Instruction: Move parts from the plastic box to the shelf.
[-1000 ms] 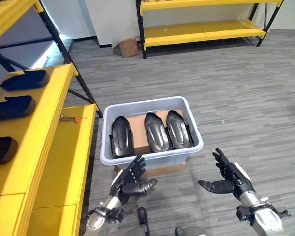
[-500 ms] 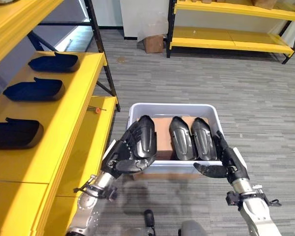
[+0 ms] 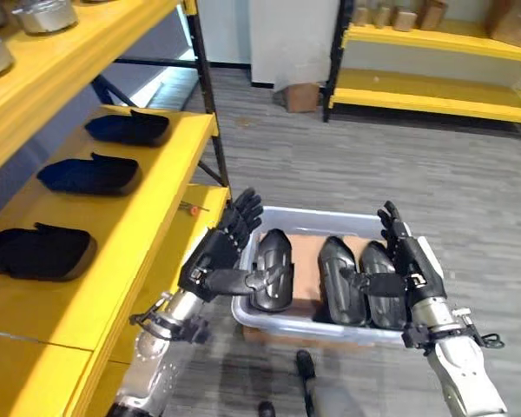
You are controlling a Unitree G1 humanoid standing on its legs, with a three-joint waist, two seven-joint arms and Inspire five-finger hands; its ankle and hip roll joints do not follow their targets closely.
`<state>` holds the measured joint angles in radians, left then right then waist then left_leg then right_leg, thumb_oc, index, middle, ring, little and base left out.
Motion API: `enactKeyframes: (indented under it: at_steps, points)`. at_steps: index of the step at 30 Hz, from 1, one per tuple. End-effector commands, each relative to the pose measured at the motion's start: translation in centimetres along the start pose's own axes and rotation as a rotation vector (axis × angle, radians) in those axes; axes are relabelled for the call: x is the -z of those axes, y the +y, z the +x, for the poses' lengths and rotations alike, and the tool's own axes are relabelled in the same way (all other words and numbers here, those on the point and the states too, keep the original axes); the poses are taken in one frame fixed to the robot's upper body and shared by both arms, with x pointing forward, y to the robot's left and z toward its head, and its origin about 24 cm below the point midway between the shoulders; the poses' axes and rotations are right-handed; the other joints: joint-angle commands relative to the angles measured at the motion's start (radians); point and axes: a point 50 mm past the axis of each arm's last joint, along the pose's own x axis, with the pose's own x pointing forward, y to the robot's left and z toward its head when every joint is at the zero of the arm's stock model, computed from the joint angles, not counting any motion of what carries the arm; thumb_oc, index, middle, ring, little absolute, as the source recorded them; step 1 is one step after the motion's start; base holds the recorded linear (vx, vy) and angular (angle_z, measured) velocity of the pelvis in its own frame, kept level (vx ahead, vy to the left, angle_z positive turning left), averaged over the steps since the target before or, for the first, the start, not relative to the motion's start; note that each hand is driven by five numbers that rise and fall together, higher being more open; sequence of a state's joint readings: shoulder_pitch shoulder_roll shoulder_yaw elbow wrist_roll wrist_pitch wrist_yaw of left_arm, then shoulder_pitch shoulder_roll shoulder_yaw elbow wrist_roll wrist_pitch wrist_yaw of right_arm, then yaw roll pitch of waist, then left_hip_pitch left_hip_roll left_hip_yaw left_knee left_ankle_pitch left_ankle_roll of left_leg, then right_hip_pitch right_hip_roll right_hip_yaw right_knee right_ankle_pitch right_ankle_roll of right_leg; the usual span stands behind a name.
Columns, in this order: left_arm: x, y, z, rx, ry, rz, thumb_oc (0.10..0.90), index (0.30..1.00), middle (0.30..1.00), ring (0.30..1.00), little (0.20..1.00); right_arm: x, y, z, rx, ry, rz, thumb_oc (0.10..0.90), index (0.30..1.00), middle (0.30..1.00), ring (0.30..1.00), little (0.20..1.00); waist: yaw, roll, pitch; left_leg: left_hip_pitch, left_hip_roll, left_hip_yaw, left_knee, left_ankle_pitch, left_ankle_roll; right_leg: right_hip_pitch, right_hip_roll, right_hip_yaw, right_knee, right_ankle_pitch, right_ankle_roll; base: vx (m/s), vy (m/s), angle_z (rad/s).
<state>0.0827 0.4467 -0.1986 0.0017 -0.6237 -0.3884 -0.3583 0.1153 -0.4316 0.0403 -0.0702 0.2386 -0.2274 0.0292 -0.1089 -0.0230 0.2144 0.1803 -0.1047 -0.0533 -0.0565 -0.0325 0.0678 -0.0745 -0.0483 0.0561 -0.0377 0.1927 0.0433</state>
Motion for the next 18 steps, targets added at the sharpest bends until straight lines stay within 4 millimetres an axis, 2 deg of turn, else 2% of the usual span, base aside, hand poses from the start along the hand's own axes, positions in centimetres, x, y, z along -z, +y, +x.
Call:
enactKeyframes:
  at_steps: [1, 6, 10, 13, 15, 18]
  points:
    - [-4.7, -0.8, 2.3, 0.082, -0.272, 0.024, 0.9, 1.0, 1.0, 1.0, 1.0, -6.6, -0.7, 3.0, -0.028, -0.337, -0.021, 0.9, 1.0, 1.0, 1.0, 1.0, 0.003, 0.002, -0.036, -0.039, 0.122, 0.039, -0.019, -0.038, -0.055, 0.068, 0.006, -0.03, 0.083, -0.191, 0.048, 0.11, -0.12, 0.21]
    - [-4.8, -1.1, 2.3, 0.082, -0.281, 0.017, 0.9, 1.0, 1.0, 1.0, 1.0, -6.7, 0.0, 4.5, -0.062, -0.315, 0.049, 0.9, 1.0, 1.0, 1.0, 1.0, 0.04, 0.006, -0.029, -0.067, 0.143, 0.027, -0.004, -0.016, -0.075, 0.096, 0.0, -0.057, 0.079, -0.211, 0.029, 0.13, -0.072, 0.26]
    - [-4.8, -1.2, 2.1, 0.082, -0.272, 0.009, 0.9, 1.0, 1.0, 1.0, 1.0, -5.6, 0.4, 5.5, -0.019, -0.249, 0.073, 0.9, 1.0, 1.0, 1.0, 1.0, 0.065, 0.01, -0.022, -0.076, 0.151, 0.015, 0.005, -0.013, -0.084, 0.108, -0.001, -0.07, 0.083, -0.225, 0.023, 0.11, -0.018, 0.06]
    - [-5.0, -1.1, 2.1, 0.067, -0.274, 0.011, 0.9, 1.0, 1.0, 1.0, 1.0, -4.5, 0.2, 6.1, 0.054, -0.187, 0.098, 0.9, 1.0, 1.0, 1.0, 1.0, 0.079, 0.015, -0.012, -0.098, 0.152, 0.005, 0.018, -0.008, -0.088, 0.097, -0.003, -0.075, 0.094, -0.23, 0.02, 0.07, 0.011, 0.07]
    - [-5.2, -1.0, 2.3, 0.052, -0.285, 0.005, 0.9, 1.0, 1.0, 1.0, 1.0, -2.8, -0.7, 6.7, 0.226, -0.067, 0.072, 0.9, 1.0, 1.0, 1.0, 1.0, 0.087, 0.029, 0.014, -0.136, 0.151, -0.001, 0.034, -0.003, -0.09, 0.059, -0.003, -0.073, 0.119, -0.235, 0.016, 0.0, 0.042, 0.08]
    - [-5.3, -1.1, 2.5, 0.053, -0.294, -0.024, 0.9, 1.0, 1.0, 1.0, 1.0, -2.1, -1.2, 6.8, 0.295, -0.025, 0.106, 0.9, 1.0, 1.0, 1.0, 1.0, 0.082, 0.038, 0.037, -0.16, 0.147, -0.001, 0.037, -0.001, -0.089, 0.03, 0.0, -0.059, 0.129, -0.238, 0.014, -0.07, 0.049, 0.05]
